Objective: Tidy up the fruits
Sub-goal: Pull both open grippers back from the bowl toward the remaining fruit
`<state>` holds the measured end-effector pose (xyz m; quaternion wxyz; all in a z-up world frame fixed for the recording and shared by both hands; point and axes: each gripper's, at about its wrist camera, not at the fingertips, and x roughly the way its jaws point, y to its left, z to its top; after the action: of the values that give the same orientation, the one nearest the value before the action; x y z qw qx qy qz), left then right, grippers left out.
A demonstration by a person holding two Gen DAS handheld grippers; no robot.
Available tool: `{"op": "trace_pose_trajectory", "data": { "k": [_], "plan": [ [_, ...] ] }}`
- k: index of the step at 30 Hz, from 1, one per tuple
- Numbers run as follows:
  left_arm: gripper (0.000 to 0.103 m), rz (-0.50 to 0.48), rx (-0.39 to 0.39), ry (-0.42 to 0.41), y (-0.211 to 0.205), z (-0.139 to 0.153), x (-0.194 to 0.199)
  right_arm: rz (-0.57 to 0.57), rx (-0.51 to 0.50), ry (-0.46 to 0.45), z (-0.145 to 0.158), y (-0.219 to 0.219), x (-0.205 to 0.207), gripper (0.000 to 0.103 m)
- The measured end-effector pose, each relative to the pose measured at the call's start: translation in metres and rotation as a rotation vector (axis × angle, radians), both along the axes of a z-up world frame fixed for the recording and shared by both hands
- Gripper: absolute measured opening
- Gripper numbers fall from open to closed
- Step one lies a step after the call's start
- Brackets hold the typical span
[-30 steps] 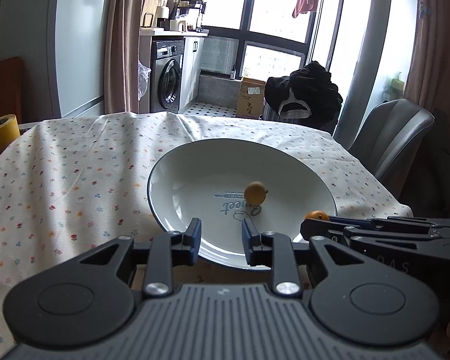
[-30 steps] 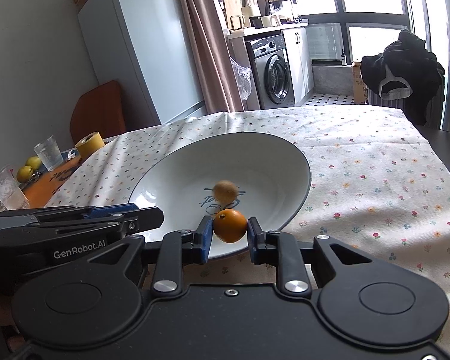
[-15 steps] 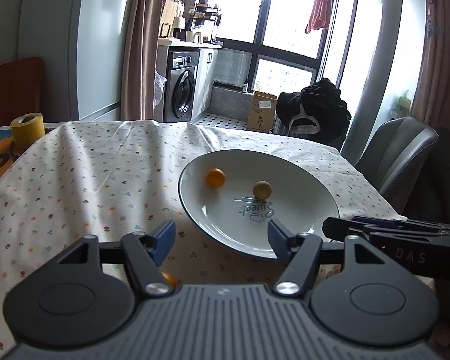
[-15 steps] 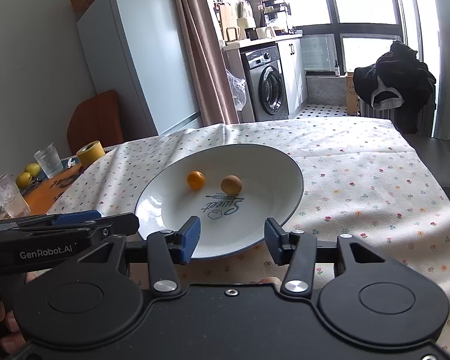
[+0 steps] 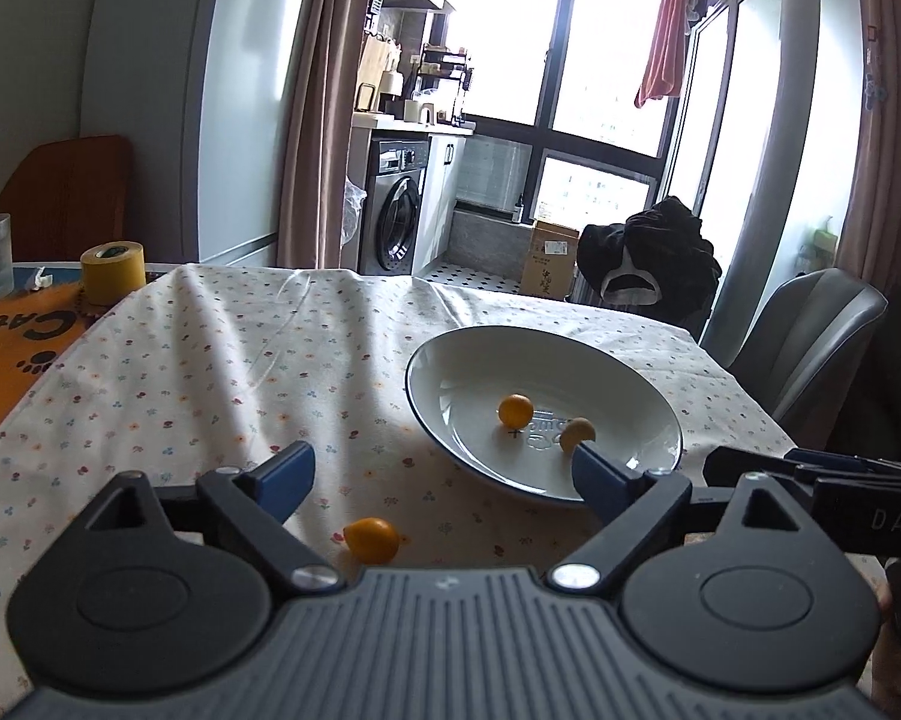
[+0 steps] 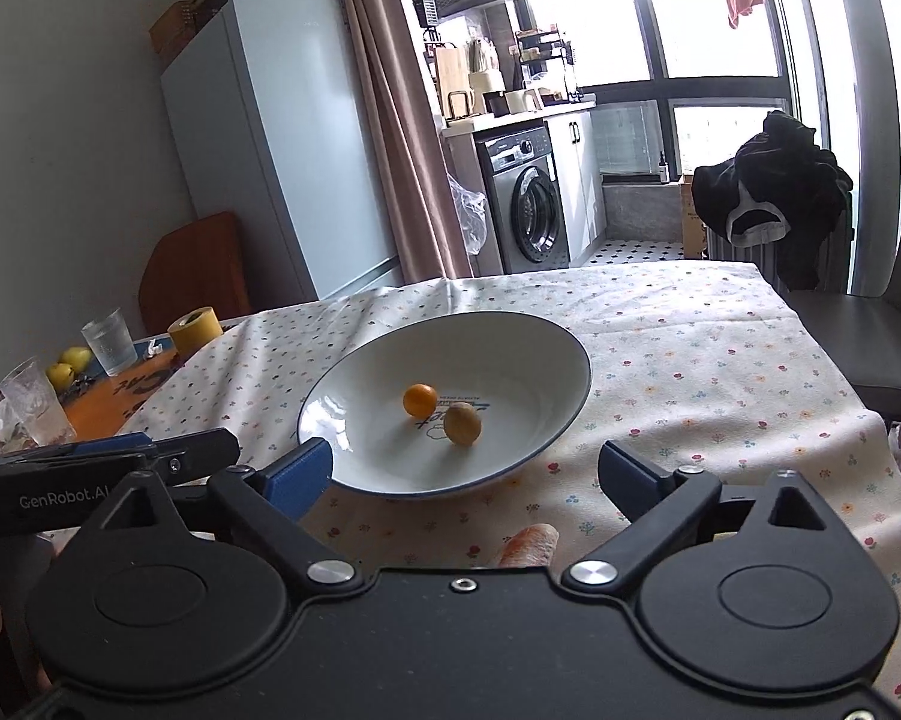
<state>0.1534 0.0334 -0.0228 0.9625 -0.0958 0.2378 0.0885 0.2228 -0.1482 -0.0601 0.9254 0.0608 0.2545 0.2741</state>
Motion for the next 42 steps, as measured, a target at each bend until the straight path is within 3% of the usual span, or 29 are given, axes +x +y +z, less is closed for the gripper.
{"op": "trace_pose_trajectory", "data": {
  "k": [3,24,28,42],
  "plan": [
    [0.092,0.008,-0.014,-0.014,0.003,0.003,-0.009,-0.003,0.020,-0.009,0.003,-0.003,-0.007,0.103],
    [0.092,0.039,-0.018,-0.055,0.006,0.012,-0.052,-0.016,0.034,0.004,0.008,-0.025,-0.038,0.103],
    [0.092,0.044,0.010,-0.047,0.003,0.014,-0.057,-0.050,0.014,0.010,0.010,-0.031,-0.042,0.103],
    [0.092,0.043,0.001,-0.019,0.005,0.019,-0.080,-0.060,-0.006,0.007,0.011,-0.049,-0.055,0.103]
  ]
}}
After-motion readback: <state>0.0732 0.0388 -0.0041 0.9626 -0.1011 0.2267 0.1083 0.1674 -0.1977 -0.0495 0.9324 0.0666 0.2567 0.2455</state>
